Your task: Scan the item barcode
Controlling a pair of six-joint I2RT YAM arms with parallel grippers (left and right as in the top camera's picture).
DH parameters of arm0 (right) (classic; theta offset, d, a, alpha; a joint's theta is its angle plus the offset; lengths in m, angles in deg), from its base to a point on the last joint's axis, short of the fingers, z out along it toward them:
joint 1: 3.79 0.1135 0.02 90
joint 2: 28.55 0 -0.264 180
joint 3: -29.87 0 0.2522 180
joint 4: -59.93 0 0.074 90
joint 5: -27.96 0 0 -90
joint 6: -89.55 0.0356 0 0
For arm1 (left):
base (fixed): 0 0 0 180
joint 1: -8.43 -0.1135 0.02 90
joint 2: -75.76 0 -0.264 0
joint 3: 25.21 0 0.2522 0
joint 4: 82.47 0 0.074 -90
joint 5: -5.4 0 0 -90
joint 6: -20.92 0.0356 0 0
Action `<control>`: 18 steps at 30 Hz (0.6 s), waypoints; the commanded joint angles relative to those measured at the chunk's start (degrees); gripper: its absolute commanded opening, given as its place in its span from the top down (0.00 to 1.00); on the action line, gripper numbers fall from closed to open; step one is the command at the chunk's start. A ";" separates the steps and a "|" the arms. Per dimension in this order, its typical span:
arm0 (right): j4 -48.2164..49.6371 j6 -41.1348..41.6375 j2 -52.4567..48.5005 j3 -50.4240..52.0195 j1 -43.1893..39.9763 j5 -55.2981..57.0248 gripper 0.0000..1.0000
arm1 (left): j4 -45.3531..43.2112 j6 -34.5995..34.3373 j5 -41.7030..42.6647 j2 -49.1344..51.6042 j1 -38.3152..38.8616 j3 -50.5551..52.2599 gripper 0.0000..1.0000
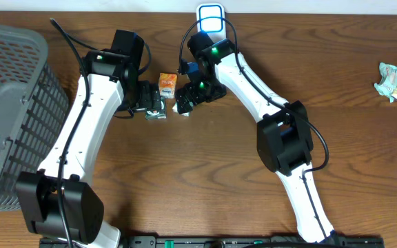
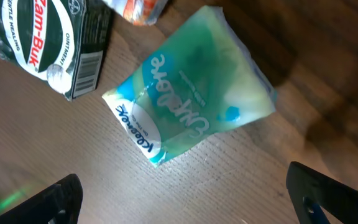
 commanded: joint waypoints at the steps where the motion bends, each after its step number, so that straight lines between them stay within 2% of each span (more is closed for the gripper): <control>1: -0.70 0.98 2.47 -0.63 0.20 0.11 0.01 | 0.20 0.33 -0.55 -0.17 -0.31 -0.76 0.02; 14: -2.43 2.08 2.47 -0.39 0.37 -0.44 0.01 | 0.20 0.33 -0.55 -0.17 -0.31 -0.76 0.02; 18: -3.28 2.05 2.47 -0.39 0.35 -4.31 0.01 | 0.20 0.33 -0.55 -0.17 -0.31 -0.76 0.02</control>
